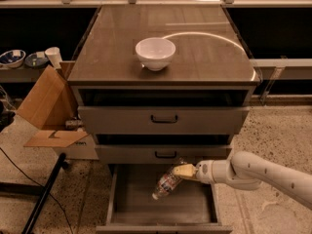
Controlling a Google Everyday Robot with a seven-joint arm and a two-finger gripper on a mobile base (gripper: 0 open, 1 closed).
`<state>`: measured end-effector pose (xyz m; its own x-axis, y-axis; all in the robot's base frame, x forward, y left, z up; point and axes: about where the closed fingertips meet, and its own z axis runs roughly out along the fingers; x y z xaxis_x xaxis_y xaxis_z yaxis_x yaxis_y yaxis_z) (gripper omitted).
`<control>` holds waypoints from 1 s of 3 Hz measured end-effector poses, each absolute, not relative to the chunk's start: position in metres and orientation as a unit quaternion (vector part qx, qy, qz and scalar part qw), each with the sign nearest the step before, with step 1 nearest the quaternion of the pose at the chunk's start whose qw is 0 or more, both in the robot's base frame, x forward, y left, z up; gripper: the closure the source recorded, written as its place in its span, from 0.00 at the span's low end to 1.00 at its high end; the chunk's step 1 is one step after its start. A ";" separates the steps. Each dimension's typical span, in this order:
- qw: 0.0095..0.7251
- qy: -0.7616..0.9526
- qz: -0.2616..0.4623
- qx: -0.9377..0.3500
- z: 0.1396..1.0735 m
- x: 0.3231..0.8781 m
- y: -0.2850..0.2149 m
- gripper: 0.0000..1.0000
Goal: Place water bottle into bottom drawer
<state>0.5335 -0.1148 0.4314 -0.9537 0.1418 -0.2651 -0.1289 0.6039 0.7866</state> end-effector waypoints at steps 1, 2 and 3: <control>0.135 0.888 0.440 0.023 0.413 0.532 -0.116 0.74; 0.128 0.890 0.437 0.030 0.405 0.531 -0.116 0.51; 0.128 0.890 0.437 0.030 0.405 0.531 -0.116 0.28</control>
Offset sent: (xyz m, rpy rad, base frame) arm -0.0033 -0.0067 -0.0338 -0.0224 0.0908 -0.0445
